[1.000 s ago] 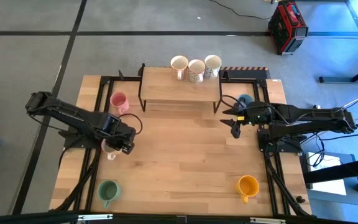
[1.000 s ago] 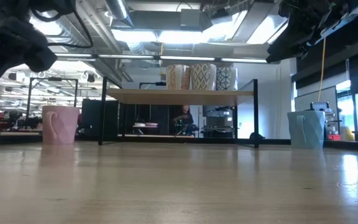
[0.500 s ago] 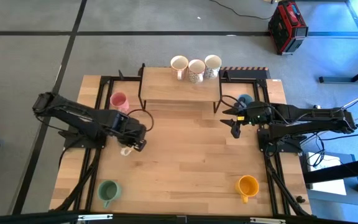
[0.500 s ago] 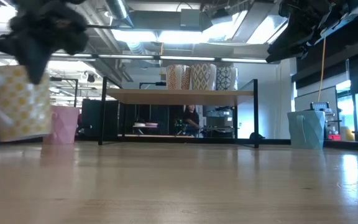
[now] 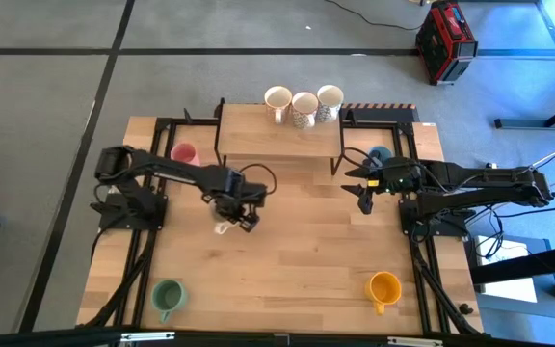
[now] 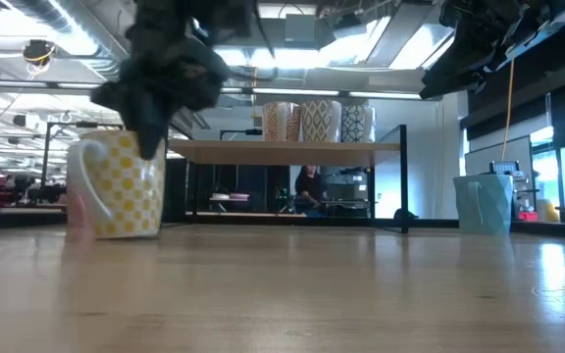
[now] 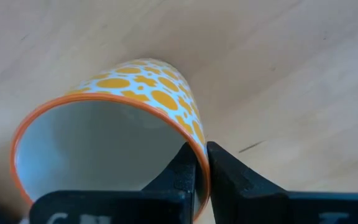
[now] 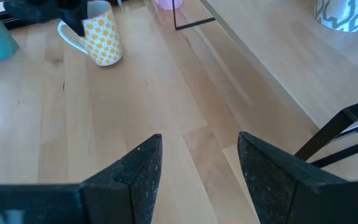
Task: Place coffee mugs
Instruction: Put the yellow patterned mug on the shelf
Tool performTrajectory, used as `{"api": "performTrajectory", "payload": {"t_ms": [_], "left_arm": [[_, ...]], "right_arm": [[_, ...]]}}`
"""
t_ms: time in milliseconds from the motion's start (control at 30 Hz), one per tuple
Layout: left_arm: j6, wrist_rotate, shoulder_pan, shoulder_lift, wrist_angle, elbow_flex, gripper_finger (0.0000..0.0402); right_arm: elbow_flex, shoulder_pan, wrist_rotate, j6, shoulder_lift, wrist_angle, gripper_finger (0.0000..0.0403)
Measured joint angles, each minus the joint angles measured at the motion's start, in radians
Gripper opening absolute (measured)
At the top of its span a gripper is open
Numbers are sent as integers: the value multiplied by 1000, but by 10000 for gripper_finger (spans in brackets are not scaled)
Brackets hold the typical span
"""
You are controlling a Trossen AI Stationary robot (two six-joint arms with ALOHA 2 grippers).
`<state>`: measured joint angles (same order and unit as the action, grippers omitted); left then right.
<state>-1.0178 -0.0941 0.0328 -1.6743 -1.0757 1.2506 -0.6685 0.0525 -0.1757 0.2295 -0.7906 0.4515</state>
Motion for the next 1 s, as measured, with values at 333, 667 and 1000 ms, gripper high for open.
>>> {"api": "performTrajectory", "payload": {"t_ms": [333,667,1000], "left_arm": [[86,-5,-48,-73,14,79,20],[63,-2,-74,-75,55,77,84],[79,20,-92,66,23,76,104]], "right_arm": [[0,0,0,0,0,8,199],[0,0,0,-21,0,28,199],[0,0,1,-26,0,31,199]]}}
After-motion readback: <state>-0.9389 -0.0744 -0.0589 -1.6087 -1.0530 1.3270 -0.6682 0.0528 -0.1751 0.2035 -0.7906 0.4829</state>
